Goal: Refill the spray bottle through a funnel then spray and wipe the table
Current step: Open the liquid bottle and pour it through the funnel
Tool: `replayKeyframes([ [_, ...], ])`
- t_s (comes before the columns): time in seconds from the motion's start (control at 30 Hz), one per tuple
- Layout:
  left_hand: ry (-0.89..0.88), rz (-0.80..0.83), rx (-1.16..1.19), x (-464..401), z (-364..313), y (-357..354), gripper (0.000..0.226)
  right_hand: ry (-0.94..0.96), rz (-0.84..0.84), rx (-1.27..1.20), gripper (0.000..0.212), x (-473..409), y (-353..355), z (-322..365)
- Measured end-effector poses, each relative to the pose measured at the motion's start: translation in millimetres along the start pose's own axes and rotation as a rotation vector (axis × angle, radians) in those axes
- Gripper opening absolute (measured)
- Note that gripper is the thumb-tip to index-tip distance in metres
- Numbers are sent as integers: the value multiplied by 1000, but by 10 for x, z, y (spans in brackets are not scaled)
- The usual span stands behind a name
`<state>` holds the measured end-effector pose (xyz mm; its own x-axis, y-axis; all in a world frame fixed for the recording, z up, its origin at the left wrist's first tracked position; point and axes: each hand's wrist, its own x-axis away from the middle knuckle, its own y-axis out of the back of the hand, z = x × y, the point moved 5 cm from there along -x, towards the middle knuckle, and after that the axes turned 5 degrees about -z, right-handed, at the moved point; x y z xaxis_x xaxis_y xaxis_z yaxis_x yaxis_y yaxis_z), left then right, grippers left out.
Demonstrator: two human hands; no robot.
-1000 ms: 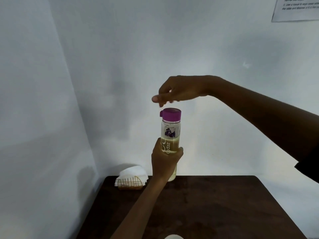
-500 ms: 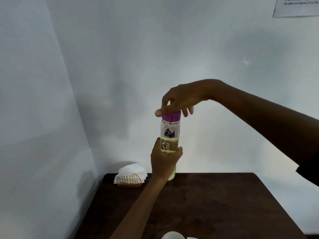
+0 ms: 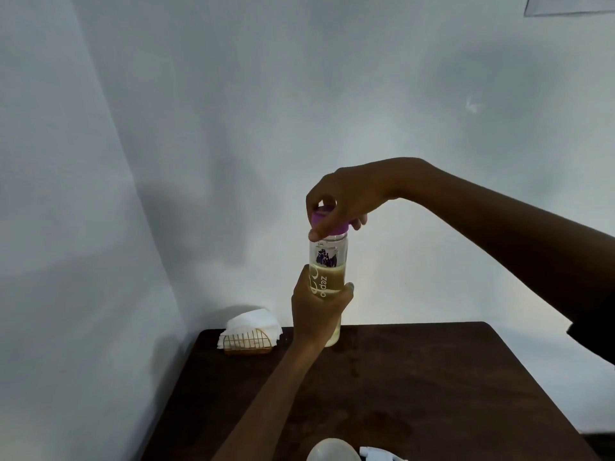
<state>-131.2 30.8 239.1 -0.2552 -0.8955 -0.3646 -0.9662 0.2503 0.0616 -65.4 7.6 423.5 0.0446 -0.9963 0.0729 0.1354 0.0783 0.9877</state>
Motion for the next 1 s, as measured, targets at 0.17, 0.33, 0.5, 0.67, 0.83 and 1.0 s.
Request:
replayKeyframes([
  [0.17, 39, 40, 27, 3, 35, -4, 60, 129, -101, -134, 32, 142, 147, -14],
  [0.33, 54, 45, 61, 21, 82, 11, 55, 77, -332, -424, 39, 338, 201, -210],
  [0.5, 37, 23, 96, 21, 110, 33, 47, 11, -594, -823, 44, 543, -253, -725],
  [0.67, 43, 1, 87, -9, 162, 39, 36, -308, -767, -952, 45, 710, -1487, -1404],
  [0.83, 61, -4, 102, -11, 197, 22, 39, -677, -597, -863, 46, 1172, -3161, -1688],
  [1.0, 75, 4, 94, -3, 257, -6, 38, -962, -508, -835, 49, 1715, -4254, -1521],
])
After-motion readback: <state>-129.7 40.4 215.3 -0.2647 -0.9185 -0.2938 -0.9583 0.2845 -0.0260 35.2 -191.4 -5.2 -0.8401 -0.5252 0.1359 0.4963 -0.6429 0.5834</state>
